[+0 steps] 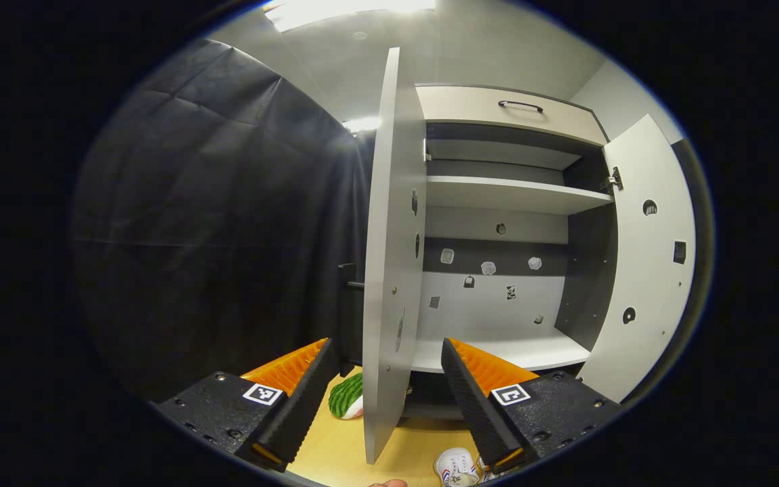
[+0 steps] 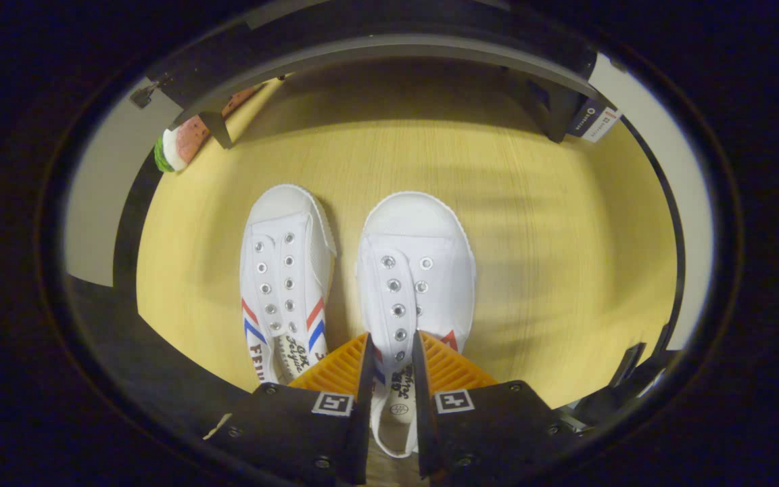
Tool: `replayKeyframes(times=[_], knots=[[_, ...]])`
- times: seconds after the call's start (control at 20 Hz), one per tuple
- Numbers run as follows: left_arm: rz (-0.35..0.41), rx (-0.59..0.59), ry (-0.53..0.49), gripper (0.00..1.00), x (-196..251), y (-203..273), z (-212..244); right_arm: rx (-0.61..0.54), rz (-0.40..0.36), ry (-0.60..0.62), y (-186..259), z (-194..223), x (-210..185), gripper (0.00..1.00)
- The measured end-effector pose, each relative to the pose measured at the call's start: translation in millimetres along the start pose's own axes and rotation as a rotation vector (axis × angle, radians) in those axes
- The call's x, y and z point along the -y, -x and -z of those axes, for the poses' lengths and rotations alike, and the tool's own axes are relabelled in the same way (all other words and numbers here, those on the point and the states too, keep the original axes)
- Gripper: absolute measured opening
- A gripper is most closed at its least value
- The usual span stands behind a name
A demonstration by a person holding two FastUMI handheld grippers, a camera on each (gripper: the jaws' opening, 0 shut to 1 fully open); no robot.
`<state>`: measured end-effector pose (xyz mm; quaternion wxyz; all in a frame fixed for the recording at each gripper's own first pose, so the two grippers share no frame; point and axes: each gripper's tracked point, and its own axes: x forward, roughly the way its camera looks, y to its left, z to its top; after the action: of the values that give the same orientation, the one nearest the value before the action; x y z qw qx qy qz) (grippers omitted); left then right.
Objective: Grab one shoe with the right hand and put it into the shoe cabinet, grab the other shoe with the left hand and put it into the shoe cabinet; then close the right door with the right hand and the left door with the left hand.
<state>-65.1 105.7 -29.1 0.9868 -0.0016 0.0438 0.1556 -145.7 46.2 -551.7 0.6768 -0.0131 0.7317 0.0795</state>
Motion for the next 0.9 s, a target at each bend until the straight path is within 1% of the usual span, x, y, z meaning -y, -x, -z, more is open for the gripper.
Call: replayKeyframes(times=[0.05, 0.1, 0.15, 0.2, 0.35, 0.4, 0.45, 0.55, 0.6, 0.65, 0.7, 0.75, 0.9], knots=[[0.002, 0.000, 0.001, 0.96, 1, 0, 0, 0.005, -0.034, -0.012, -3, -1, -8, 0.30], [0.002, 0.000, -0.001, 0.96, 1, 0, 0, -0.022, -0.054, -0.050, -1, 5, -15, 0.09], [0.002, 0.001, -0.004, 0.96, 1, 0, 0, -0.025, -0.069, -0.081, -4, 3, -17, 0.09], [0.002, 0.001, -0.009, 0.96, 1, 0, -1, -0.017, -0.075, -0.104, -8, 2, -15, 0.01], [0.006, 0.001, -0.011, 0.96, 2, 0, -1, 0.011, -0.087, -0.103, -2, 1, -13, 0.01], [0.006, -0.001, -0.010, 0.96, 2, 0, 0, 0.024, -0.083, -0.101, 0, 2, -11, 0.03], [0.007, -0.002, -0.009, 0.96, 2, 0, 0, 0.048, -0.073, -0.094, 5, -1, -8, 0.01], [0.012, -0.007, -0.005, 0.96, 3, 0, 2, 0.087, -0.076, -0.087, 19, -5, -6, 0.01], [0.016, -0.008, -0.003, 0.96, 4, -1, 2, 0.109, -0.088, -0.086, 26, -5, -6, 0.00], [0.021, -0.009, 0.000, 0.96, 5, -1, 3, 0.131, -0.110, -0.092, 34, -9, -9, 0.03], [0.026, -0.010, 0.002, 0.96, 7, -1, 3, 0.147, -0.138, -0.102, 44, -12, -14, 0.00], [0.031, -0.011, 0.002, 0.96, 8, -1, 3, 0.165, -0.152, -0.107, 54, -17, -18, 0.00], [0.043, -0.011, -0.004, 0.96, 11, -1, 3, 0.251, -0.170, -0.098, 93, -40, -26, 0.00]])
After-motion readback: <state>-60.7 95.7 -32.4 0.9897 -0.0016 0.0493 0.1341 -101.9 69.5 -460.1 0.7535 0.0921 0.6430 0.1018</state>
